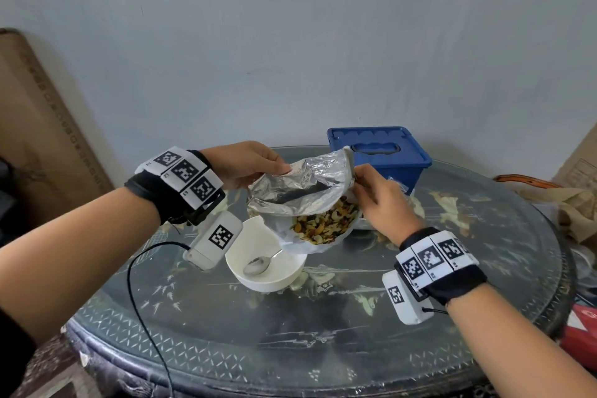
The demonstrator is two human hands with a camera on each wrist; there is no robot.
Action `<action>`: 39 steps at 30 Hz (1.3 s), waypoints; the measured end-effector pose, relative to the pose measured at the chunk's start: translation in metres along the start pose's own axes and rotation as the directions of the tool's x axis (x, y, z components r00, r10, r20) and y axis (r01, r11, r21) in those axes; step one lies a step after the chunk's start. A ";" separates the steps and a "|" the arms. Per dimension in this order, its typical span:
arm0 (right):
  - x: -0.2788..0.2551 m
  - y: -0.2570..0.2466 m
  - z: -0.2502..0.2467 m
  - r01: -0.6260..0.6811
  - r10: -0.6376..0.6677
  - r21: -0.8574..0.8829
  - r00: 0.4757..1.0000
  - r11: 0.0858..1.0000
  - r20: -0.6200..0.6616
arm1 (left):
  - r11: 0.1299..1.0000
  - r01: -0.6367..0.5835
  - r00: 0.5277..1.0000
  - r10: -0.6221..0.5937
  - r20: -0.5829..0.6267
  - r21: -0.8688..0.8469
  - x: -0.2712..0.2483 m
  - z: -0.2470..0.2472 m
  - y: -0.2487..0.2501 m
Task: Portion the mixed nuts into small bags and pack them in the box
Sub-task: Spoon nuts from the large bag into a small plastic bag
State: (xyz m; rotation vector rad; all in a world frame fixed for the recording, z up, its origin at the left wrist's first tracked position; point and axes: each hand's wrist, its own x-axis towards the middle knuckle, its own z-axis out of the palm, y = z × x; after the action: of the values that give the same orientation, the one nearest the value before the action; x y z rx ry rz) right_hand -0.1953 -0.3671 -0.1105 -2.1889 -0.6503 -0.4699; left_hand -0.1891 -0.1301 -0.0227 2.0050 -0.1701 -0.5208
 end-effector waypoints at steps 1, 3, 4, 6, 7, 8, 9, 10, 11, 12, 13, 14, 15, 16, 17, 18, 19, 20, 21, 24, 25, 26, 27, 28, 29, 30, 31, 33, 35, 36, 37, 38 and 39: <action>0.000 0.000 -0.001 -0.008 0.008 -0.004 1.000 1.000 0.018 | 1.000 -0.005 1.000 0.005 -0.014 0.012 0.000 -0.001 -0.001; 0.000 0.001 -0.003 -0.023 0.023 -0.005 0.999 1.000 0.047 | 0.994 -0.043 0.998 0.047 -0.034 0.103 -0.002 -0.004 -0.002; 0.000 0.002 -0.003 -0.025 0.026 -0.004 0.998 1.000 0.057 | 0.971 -0.074 0.995 0.087 -0.048 0.227 -0.002 -0.006 -0.002; 0.002 0.003 -0.004 -0.034 0.035 -0.014 0.997 0.999 0.070 | 0.847 -0.129 0.977 0.198 -0.080 0.516 -0.001 -0.011 -0.003; 0.003 0.003 -0.004 -0.045 0.047 -0.026 0.996 0.999 0.077 | 0.774 -0.130 0.964 0.244 -0.103 0.620 -0.001 -0.012 -0.004; 0.005 0.004 -0.003 -0.059 0.062 -0.040 0.994 0.997 0.088 | 0.703 -0.123 0.950 0.287 -0.121 0.700 0.000 -0.012 -0.006; 0.007 0.005 -0.002 -0.072 0.077 -0.050 0.992 0.996 0.103 | 0.636 -0.129 0.933 0.339 -0.125 0.761 0.000 -0.011 -0.009; 0.008 0.005 -0.001 -0.082 0.088 -0.051 0.989 0.995 0.120 | 0.584 -0.139 0.916 0.384 -0.121 0.800 0.000 -0.010 -0.011; 0.009 0.005 0.000 -0.089 0.095 -0.046 0.986 0.995 0.134 | 0.551 -0.156 0.901 0.419 -0.110 0.820 0.000 -0.009 -0.014; 0.009 0.004 0.000 -0.093 0.098 -0.040 0.985 0.995 0.143 | 0.533 -0.170 0.896 0.433 -0.095 0.829 0.000 -0.009 -0.016; 0.009 0.003 0.000 -0.091 0.095 -0.033 0.984 0.995 0.150 | 0.534 -0.178 0.901 0.426 -0.081 0.827 0.000 -0.009 -0.015; 0.009 0.001 0.001 -0.087 0.088 -0.019 0.984 0.996 0.156 | 0.567 -0.182 0.914 0.400 -0.074 0.804 -0.002 -0.009 -0.012; 0.009 -0.001 0.002 -0.077 0.076 -0.001 0.983 0.997 0.164 | 0.623 -0.189 0.931 0.360 -0.063 0.759 -0.003 -0.008 -0.007; 0.009 -0.004 0.003 -0.062 0.058 0.015 0.983 0.998 0.173 | 0.674 -0.204 0.946 0.322 -0.034 0.710 -0.005 -0.007 -0.001; 0.010 -0.007 0.005 -0.043 0.039 0.022 0.983 0.999 0.180 | 0.704 -0.227 0.955 0.296 0.012 0.673 -0.006 -0.006 0.005; 0.011 -0.009 0.008 -0.028 0.023 0.024 0.983 0.999 0.182 | 0.710 -0.248 0.959 0.277 0.063 0.659 -0.005 -0.005 0.009; 0.012 -0.011 0.010 -0.017 0.013 0.024 0.983 1.000 0.182 | 0.701 -0.263 0.959 0.265 0.100 0.663 -0.004 -0.004 0.012; 0.012 -0.012 0.011 -0.012 0.007 0.024 0.983 1.000 0.182 | 0.687 -0.267 0.959 0.260 0.114 0.676 -0.002 -0.004 0.013; 0.012 -0.012 0.012 -0.008 0.003 0.025 0.983 1.000 0.184 | 0.677 -0.264 0.958 0.267 0.105 0.687 -0.001 -0.003 0.013; 0.011 -0.012 0.014 -0.014 0.008 0.027 0.983 1.000 0.186 | 0.679 -0.272 0.930 0.368 0.004 0.682 0.003 0.000 0.009; 0.011 -0.012 0.015 -0.019 0.014 0.029 0.983 0.999 0.183 | 0.675 -0.280 0.914 0.405 -0.026 0.683 0.004 0.001 0.008; 0.012 -0.013 0.014 -0.026 0.021 0.027 0.983 0.999 0.180 | 0.667 -0.286 0.897 0.438 -0.052 0.689 0.004 0.003 0.008; 0.013 -0.014 0.014 -0.032 0.027 0.026 0.984 0.999 0.177 | 0.659 -0.296 0.880 0.471 -0.071 0.692 0.005 0.003 0.007; 0.014 -0.014 0.014 -0.038 0.033 0.025 0.984 0.999 0.174 | 0.647 -0.313 0.858 0.506 -0.084 0.695 0.006 0.004 0.006; 0.014 -0.015 0.013 -0.041 0.037 0.024 0.984 0.999 0.174 | 0.633 -0.338 0.833 0.546 -0.092 0.696 0.007 0.004 0.005; 0.015 -0.015 0.012 -0.049 0.046 0.017 0.983 0.999 0.178 | 0.619 -0.360 0.809 0.579 -0.097 0.698 0.007 0.004 0.004; 0.016 -0.015 0.012 -0.058 0.056 0.004 0.981 0.998 0.185 | 0.613 -0.368 0.798 0.594 -0.101 0.699 0.008 0.003 0.003; 0.015 -0.015 0.013 -0.071 0.076 -0.031 0.977 0.997 0.197 | 0.599 -0.365 0.791 0.603 -0.102 0.713 0.008 0.003 0.002; 0.013 -0.015 0.013 -0.070 0.076 -0.033 0.976 0.997 0.204 | 0.612 -0.330 0.815 0.569 -0.110 0.719 0.007 0.005 0.003; 0.013 -0.014 0.013 -0.073 0.077 -0.027 0.975 0.997 0.209 | 0.623 -0.314 0.831 0.545 -0.109 0.717 0.006 0.005 0.004; 0.012 -0.014 0.014 -0.079 0.081 -0.021 0.974 0.997 0.210 | 0.634 -0.298 0.851 0.515 -0.101 0.714 0.004 0.004 0.005; 0.012 -0.012 0.014 -0.088 0.090 -0.017 0.974 0.996 0.208 | 0.647 -0.296 0.868 0.489 -0.084 0.703 0.002 0.003 0.007; 0.011 -0.010 0.013 -0.097 0.097 -0.012 0.974 0.995 0.203 | 0.667 -0.274 0.892 0.446 -0.076 0.693 0.000 0.000 0.009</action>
State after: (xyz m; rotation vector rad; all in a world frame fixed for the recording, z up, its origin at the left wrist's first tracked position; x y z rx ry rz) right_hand -0.1907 -0.3478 -0.1068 -2.2775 -0.6470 -0.1975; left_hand -0.1880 -0.1344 -0.0144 2.6220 -0.6802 0.0849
